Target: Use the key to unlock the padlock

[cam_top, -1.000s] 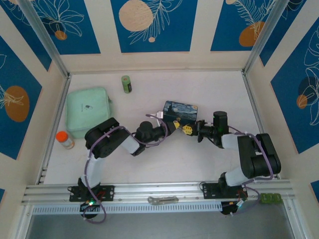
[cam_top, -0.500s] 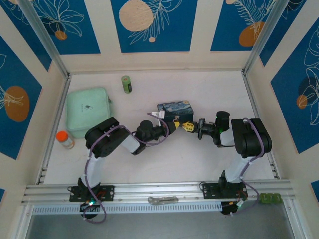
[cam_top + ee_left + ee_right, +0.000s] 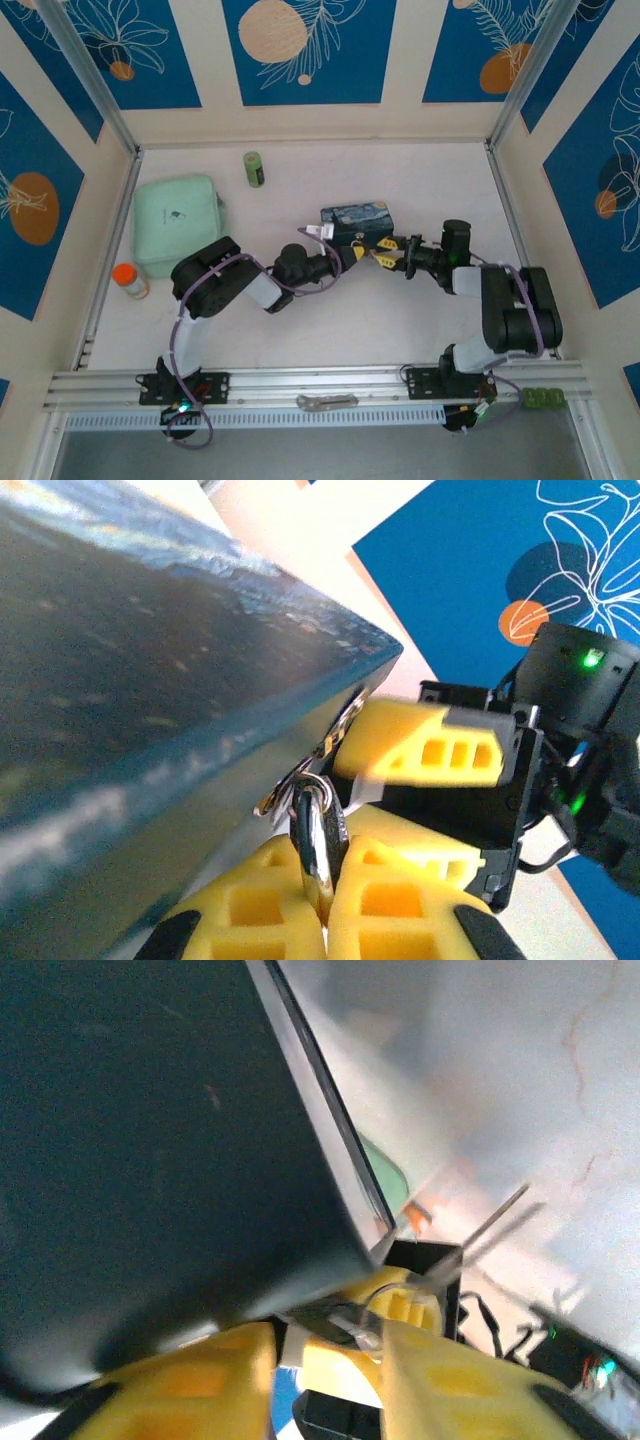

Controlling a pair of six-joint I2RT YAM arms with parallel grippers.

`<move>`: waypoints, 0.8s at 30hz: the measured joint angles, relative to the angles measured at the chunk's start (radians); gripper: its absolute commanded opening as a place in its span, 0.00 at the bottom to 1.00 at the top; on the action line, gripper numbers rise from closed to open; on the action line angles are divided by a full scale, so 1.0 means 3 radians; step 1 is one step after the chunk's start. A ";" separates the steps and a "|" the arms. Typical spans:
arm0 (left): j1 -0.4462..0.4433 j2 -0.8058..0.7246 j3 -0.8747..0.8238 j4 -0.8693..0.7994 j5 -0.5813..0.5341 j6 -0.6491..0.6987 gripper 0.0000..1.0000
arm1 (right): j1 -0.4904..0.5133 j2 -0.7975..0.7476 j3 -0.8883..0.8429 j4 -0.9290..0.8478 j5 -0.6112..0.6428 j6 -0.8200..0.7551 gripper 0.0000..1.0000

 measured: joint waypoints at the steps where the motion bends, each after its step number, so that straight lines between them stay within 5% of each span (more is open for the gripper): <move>1: -0.0003 0.0000 -0.0029 -0.0004 -0.0001 0.0000 0.00 | -0.0046 -0.0140 0.0060 -0.0217 0.0106 -0.0159 0.49; 10: 0.0003 0.0001 -0.0103 -0.0070 0.0055 -0.0027 0.00 | -0.0081 -0.0732 0.0532 -0.1535 0.0636 -0.1521 0.50; 24: 0.0046 0.0014 -0.0366 -0.0310 0.0238 -0.0122 0.00 | 0.0720 -0.0801 0.0806 -0.2600 0.1490 -0.2973 0.50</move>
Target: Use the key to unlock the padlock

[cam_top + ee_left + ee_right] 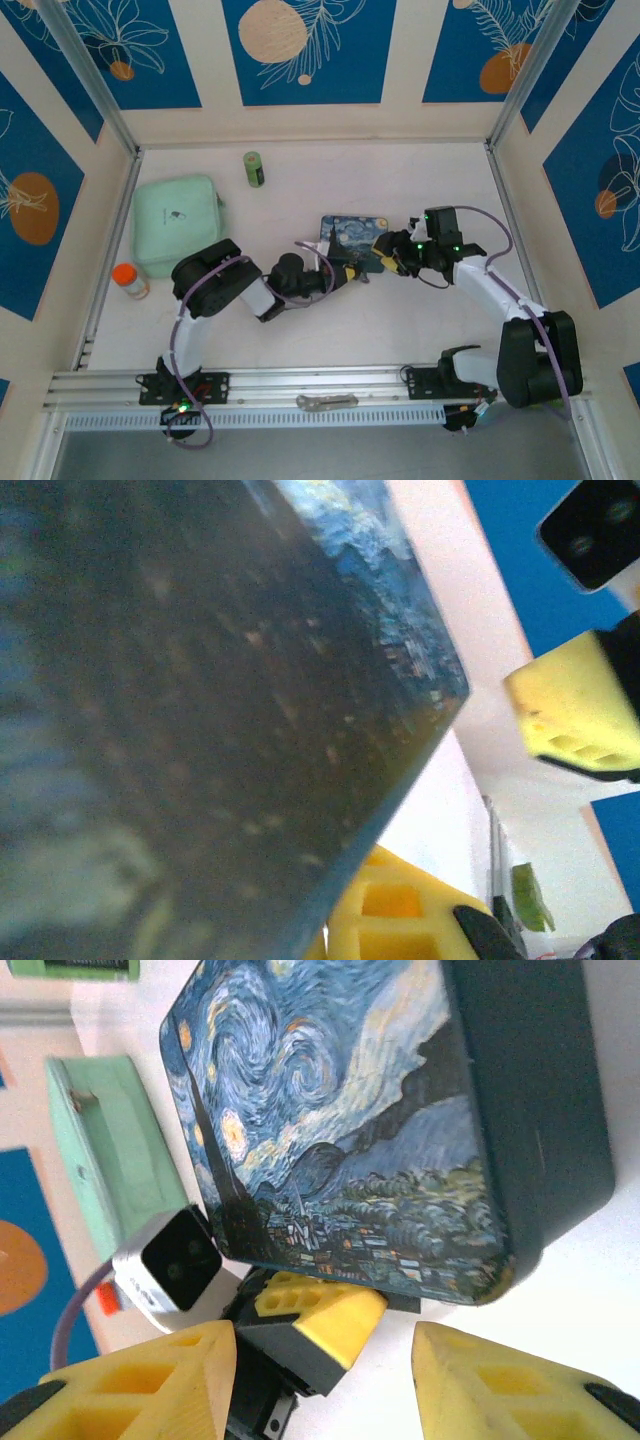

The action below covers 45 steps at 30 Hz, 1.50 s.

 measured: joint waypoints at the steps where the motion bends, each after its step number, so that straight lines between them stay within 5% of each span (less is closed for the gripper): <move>1: 0.0000 -0.0003 -0.0001 -0.0018 -0.0001 -0.0005 0.00 | 0.0047 0.0000 0.0013 -0.0019 0.0042 -0.0060 0.49; 7: 0.0000 -0.0146 0.0000 -0.0326 -0.0014 0.0009 0.07 | 0.0173 0.0076 0.0041 -0.0081 0.0210 -0.0254 0.50; 12: 0.0001 -0.0393 -0.0034 -0.0827 -0.0107 0.0094 0.42 | 0.0237 0.0085 0.0053 -0.0109 0.0323 -0.0356 0.50; 19: 0.0045 -0.0825 -0.0248 -0.1157 -0.0231 0.0078 0.68 | 0.0477 0.0085 0.0253 -0.0290 0.0576 -0.0660 0.50; 31: 0.0318 -0.1377 -0.0406 -0.1386 -0.0502 -0.0080 0.69 | 0.1142 0.0430 0.0629 -0.0640 0.1190 -0.1184 0.47; 45: 0.0240 -0.0895 -0.0383 -0.0984 -0.0481 -0.0379 0.65 | 0.1592 0.1226 0.0908 -0.0875 0.2087 -0.1434 0.44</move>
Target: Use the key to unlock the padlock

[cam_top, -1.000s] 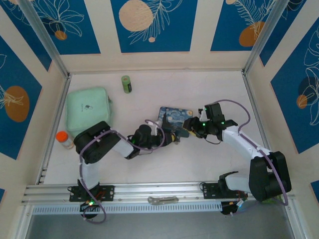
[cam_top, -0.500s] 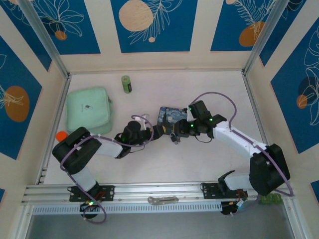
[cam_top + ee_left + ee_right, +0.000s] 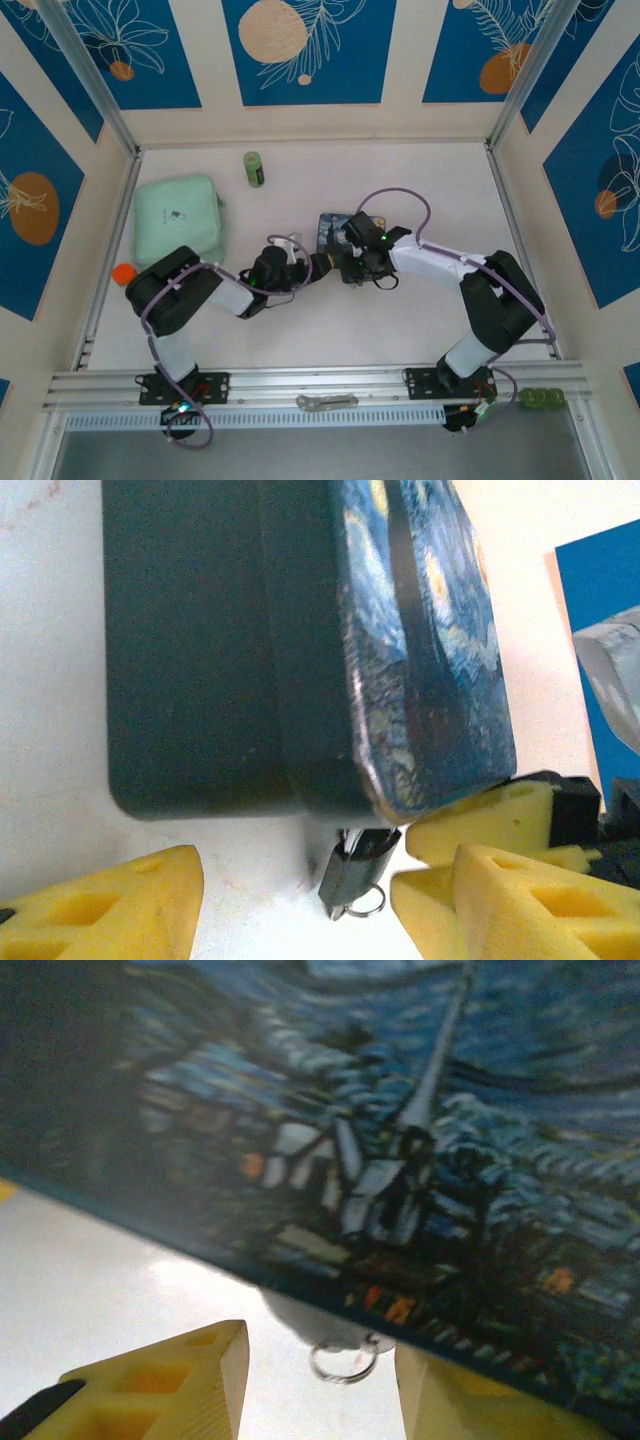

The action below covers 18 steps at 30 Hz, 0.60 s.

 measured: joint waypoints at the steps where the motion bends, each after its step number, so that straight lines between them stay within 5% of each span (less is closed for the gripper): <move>1: -0.0001 0.0005 -0.0008 0.0028 0.0000 -0.0023 0.65 | 0.0018 0.0038 0.0006 -0.0005 0.0075 0.0000 0.44; 9: -0.0001 -0.0017 -0.0039 0.0159 -0.0017 -0.0051 0.65 | 0.0122 0.0271 0.0149 -0.0006 0.0467 -0.0018 0.43; 14: 0.0000 -0.0099 -0.0116 0.0211 -0.0025 -0.0052 0.65 | 0.0118 0.0378 0.0149 0.0050 0.0463 0.0064 0.17; 18: 0.0032 -0.0164 -0.0220 0.0272 -0.0025 -0.0052 0.65 | 0.0048 0.0334 0.0113 0.0136 0.0375 0.0093 0.08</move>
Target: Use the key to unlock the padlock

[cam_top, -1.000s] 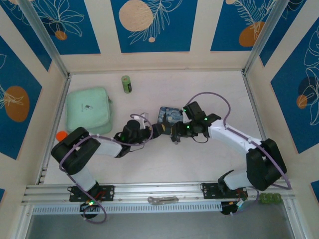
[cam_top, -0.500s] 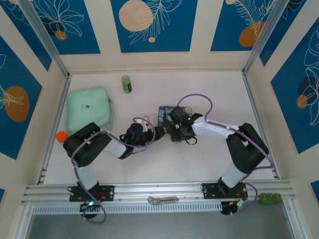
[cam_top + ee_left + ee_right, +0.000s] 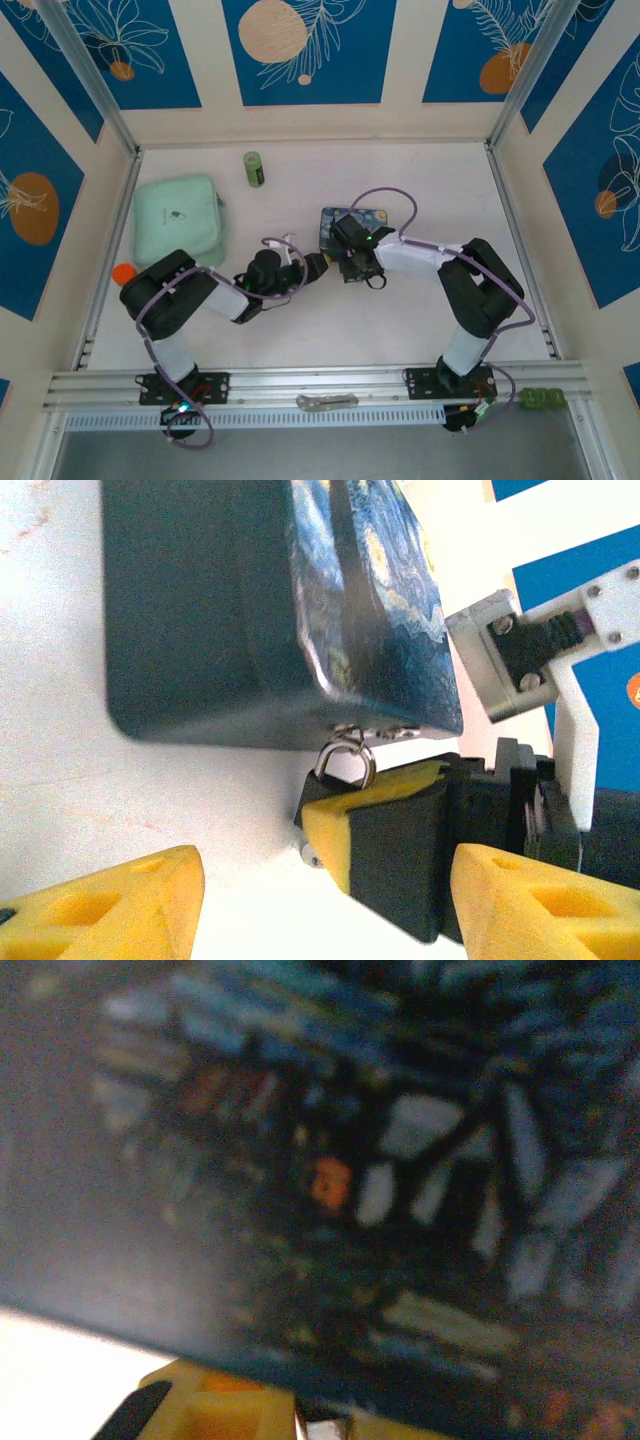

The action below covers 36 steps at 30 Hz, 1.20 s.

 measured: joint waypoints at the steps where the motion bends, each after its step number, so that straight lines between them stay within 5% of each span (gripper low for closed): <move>1: 0.0009 -0.0017 -0.0024 0.0005 0.0000 0.0000 0.65 | -0.0029 -0.0042 -0.0046 0.0023 -0.0006 0.0006 0.07; 9: 0.0037 -0.0036 -0.0058 0.0093 0.0001 -0.0001 0.65 | -0.0001 -0.0144 -0.0095 -0.0298 0.0516 0.0003 0.14; 15: 0.0058 -0.0036 -0.0058 0.0198 0.0004 -0.0031 0.65 | 0.0282 0.0296 0.0357 -0.0581 0.0818 0.0100 0.45; 18: 0.0067 -0.0036 -0.0058 0.0200 0.0004 -0.0055 0.65 | 0.0322 0.0211 0.0348 -0.0546 0.0627 0.0094 0.56; 23: 0.0070 -0.0036 -0.0052 0.0183 0.0034 -0.0052 0.65 | 0.0158 -0.0350 0.0221 -0.0336 0.0108 0.0108 0.60; 28: 0.0069 -0.0034 0.0075 0.0034 0.0098 -0.0009 0.65 | -0.0399 -0.0998 -0.0072 -0.0048 -0.0445 0.0240 0.59; 36: -0.0100 0.0217 0.0685 -0.0402 0.0331 0.0292 0.62 | -0.0982 -0.1316 -0.0594 0.0130 -0.1012 0.0451 0.59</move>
